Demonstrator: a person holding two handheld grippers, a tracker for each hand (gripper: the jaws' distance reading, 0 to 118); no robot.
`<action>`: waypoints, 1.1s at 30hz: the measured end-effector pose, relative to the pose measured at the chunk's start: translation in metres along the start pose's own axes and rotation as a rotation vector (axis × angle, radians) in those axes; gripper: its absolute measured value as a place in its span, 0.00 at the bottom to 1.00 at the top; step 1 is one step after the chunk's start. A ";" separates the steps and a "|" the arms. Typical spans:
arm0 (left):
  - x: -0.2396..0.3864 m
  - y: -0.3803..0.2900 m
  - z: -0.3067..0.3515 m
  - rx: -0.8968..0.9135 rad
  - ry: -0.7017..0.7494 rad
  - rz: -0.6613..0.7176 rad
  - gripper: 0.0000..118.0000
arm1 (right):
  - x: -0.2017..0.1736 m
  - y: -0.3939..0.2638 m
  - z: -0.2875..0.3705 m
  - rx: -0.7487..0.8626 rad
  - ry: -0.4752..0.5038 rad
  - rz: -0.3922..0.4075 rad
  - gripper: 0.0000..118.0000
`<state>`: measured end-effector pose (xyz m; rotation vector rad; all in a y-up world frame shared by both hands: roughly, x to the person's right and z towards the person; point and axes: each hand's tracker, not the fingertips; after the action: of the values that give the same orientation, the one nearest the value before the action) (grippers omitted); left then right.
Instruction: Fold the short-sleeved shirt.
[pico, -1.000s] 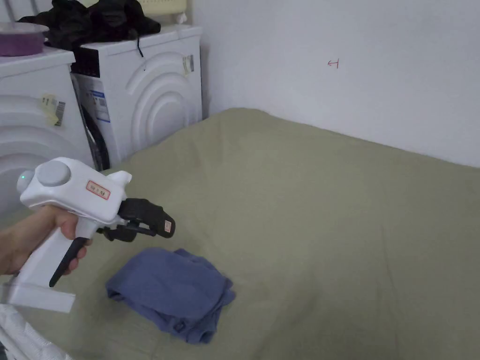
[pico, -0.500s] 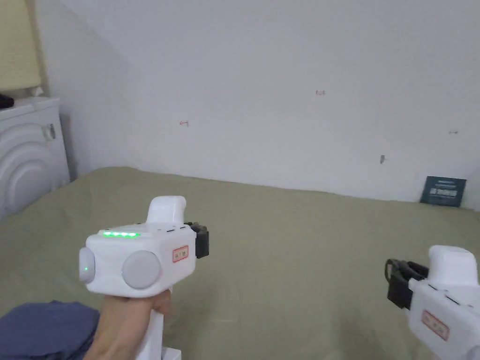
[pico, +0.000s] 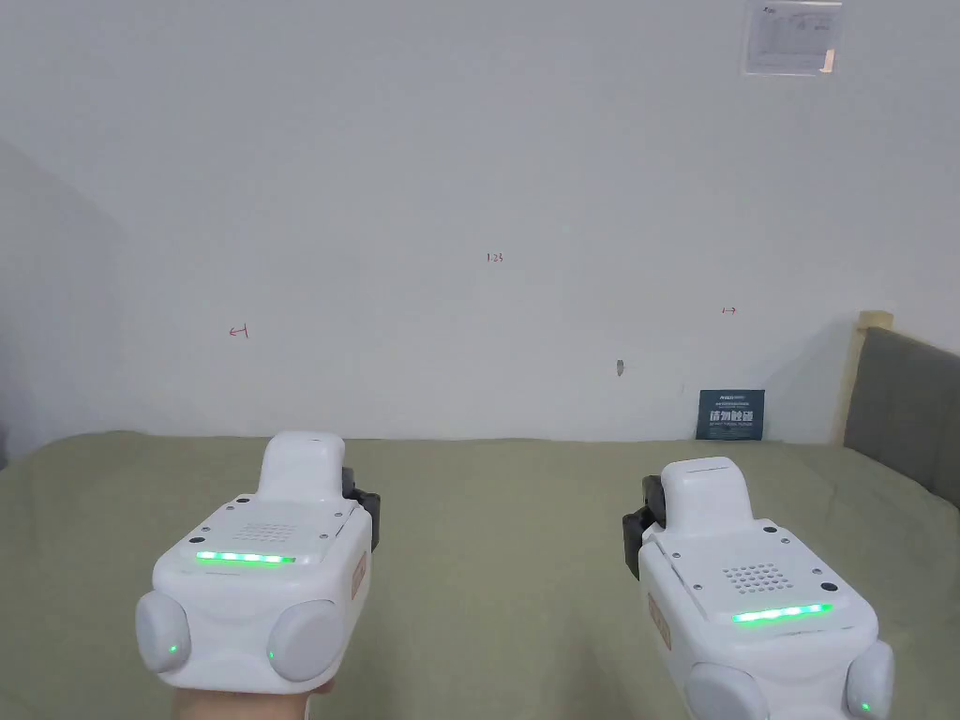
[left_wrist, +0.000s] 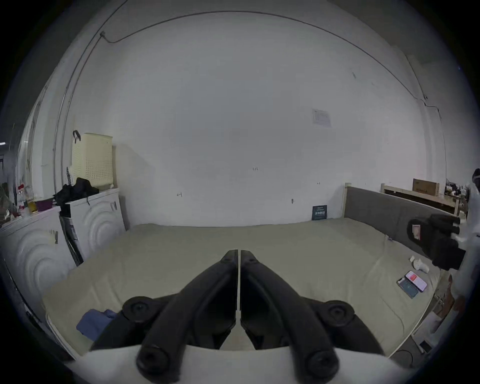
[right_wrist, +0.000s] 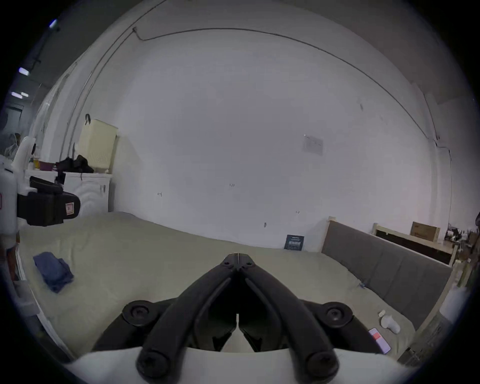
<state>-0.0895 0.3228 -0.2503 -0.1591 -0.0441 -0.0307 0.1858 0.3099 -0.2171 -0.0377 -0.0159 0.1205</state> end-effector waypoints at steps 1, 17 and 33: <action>-0.001 0.000 0.001 0.006 0.003 0.006 0.02 | 0.001 0.001 -0.001 -0.005 0.002 -0.015 0.00; -0.001 0.015 0.011 0.064 0.098 -0.063 1.00 | 0.006 0.016 -0.004 -0.007 0.018 -0.062 1.00; 0.005 0.014 0.038 0.046 0.053 -0.020 1.00 | 0.006 0.025 0.012 -0.011 0.030 -0.086 1.00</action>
<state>-0.0859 0.3427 -0.2148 -0.1114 0.0060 -0.0540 0.1886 0.3356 -0.2059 -0.0502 0.0119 0.0340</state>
